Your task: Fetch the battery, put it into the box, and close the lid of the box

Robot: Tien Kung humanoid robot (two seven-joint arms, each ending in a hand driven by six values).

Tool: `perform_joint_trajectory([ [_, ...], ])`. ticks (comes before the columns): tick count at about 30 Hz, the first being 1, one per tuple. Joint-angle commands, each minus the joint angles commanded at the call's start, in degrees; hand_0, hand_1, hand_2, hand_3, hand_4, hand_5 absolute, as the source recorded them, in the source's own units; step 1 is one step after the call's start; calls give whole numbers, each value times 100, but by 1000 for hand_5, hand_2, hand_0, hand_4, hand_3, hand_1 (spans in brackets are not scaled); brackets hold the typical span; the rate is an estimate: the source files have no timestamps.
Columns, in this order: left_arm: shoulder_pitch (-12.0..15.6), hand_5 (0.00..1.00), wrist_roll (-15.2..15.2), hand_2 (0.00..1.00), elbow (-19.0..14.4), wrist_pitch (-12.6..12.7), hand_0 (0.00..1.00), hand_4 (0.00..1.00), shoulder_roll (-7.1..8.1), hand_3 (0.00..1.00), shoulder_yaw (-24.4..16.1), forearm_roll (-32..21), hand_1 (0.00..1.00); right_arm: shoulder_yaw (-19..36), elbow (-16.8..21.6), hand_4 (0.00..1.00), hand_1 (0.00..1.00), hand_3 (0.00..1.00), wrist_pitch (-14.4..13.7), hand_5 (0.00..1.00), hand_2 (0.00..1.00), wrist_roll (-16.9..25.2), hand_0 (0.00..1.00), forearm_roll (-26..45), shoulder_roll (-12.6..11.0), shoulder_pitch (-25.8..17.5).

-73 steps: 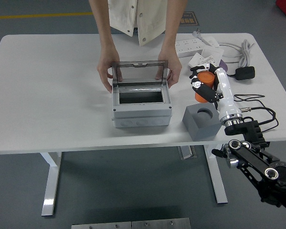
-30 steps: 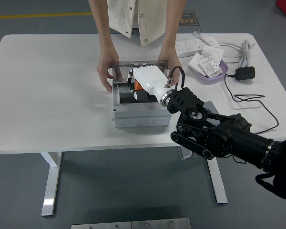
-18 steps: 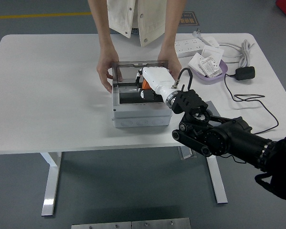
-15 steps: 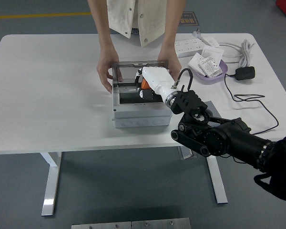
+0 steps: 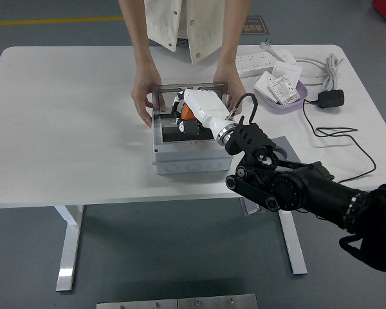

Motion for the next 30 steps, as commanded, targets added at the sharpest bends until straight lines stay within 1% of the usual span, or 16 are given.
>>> perform_joint_trajectory([
  [4,-7,317,-4,705,0,-2,594,812,-2,720,1,5,737,-3,-15,91,225,284,64,26,256,12,162,-39,4,-5],
  [5,-9,317,-4,705,0,-3,594,813,-3,721,2,7,737,-2,-20,497,283,482,85,244,334,14,253,-49,5,-5],
  [11,-10,317,1,705,0,-3,594,813,-6,721,-20,35,737,12,-31,497,283,482,126,244,334,45,253,-46,7,-5],
  [12,-9,317,4,705,0,-4,593,813,-5,725,-28,43,737,16,-29,609,350,531,127,322,412,51,329,-44,6,-6],
  [16,-7,317,11,705,0,-3,593,813,-4,725,-51,67,737,41,-18,609,350,531,134,322,412,71,329,0,6,-10],
  [17,-8,318,14,705,0,-3,594,813,-4,725,-60,75,737,51,-15,822,411,532,134,491,445,80,522,26,6,-14],
  [22,-4,318,18,705,0,-3,594,813,-6,725,-73,89,737,82,1,822,411,532,117,491,445,116,522,112,5,-35],
  [23,-3,317,20,705,0,-3,594,815,-7,727,-78,95,737,89,4,875,462,536,108,535,475,123,608,136,7,-41],
  [29,-5,317,13,705,0,-1,594,815,-7,727,-68,85,737,165,81,875,462,536,95,535,475,116,608,131,-9,-78],
  [30,-2,319,11,705,0,0,594,816,-10,731,-65,80,737,237,152,908,482,541,110,579,491,95,639,86,-28,-99],
])
